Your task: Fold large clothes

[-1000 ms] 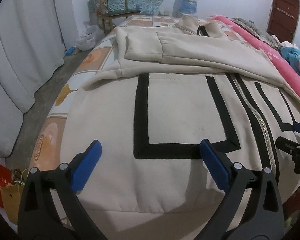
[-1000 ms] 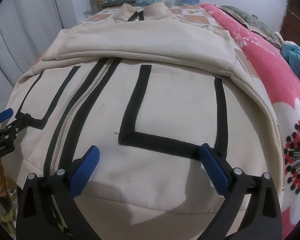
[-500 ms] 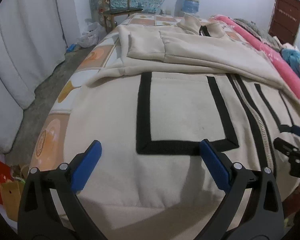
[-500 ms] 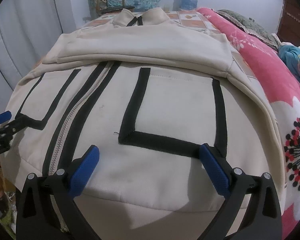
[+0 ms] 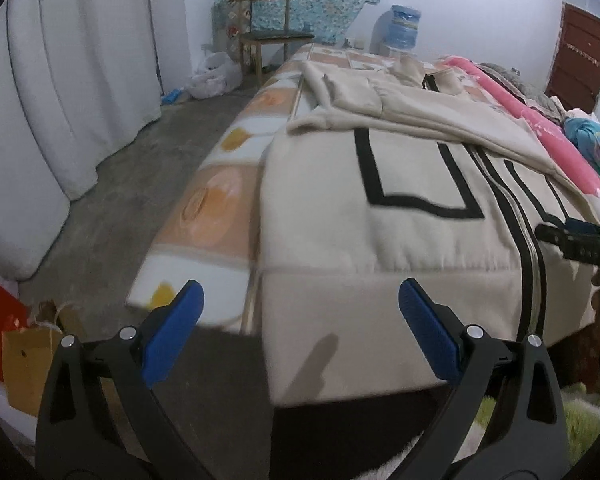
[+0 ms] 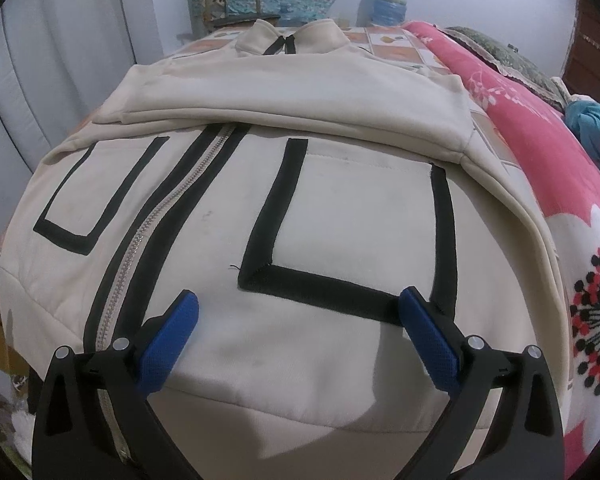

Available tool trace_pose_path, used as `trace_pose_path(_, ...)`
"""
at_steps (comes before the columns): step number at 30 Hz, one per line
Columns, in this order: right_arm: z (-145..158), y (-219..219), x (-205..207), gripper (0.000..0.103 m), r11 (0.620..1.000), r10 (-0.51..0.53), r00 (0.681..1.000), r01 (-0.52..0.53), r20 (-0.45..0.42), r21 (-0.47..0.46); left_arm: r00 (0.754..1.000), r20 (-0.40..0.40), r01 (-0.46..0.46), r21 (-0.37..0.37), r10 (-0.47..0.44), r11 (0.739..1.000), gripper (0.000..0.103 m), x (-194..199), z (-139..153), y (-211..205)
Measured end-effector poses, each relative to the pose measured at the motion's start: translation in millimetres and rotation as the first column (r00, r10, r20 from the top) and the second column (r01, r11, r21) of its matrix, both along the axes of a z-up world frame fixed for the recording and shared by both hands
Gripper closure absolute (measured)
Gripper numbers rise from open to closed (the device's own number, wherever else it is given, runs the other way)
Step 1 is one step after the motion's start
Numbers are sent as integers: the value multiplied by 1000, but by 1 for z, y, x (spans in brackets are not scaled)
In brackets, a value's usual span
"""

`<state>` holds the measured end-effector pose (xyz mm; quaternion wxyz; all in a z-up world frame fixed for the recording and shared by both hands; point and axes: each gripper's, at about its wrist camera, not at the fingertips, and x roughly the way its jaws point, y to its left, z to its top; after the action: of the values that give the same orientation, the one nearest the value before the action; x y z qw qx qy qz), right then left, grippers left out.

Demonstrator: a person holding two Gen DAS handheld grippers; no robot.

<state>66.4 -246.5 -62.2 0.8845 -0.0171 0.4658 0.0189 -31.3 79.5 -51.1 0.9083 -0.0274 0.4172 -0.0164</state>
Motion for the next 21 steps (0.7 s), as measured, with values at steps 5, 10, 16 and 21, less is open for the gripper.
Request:
trace_pose_path(5, 0, 0, 0, 6, 1000, -2, 1000, 2, 1, 0, 998, -60, 2, -70, -7, 998, 32, -9, -15, 8)
trace_pose_path(10, 0, 0, 1, 6, 1000, 1, 1000, -1, -9, -1, 996, -89, -15, -145, 2, 989, 33, -11, -27, 18)
trace_pose_path(16, 0, 0, 1, 6, 1000, 0, 1000, 0, -9, 0, 991, -134, -12, -283, -27, 959, 33, -3, -45, 23)
trace_pose_path(21, 0, 0, 1, 6, 1000, 1, 1000, -1, -8, -1, 985, -168, -20, -350, -42, 936, 40, 1, -56, 23)
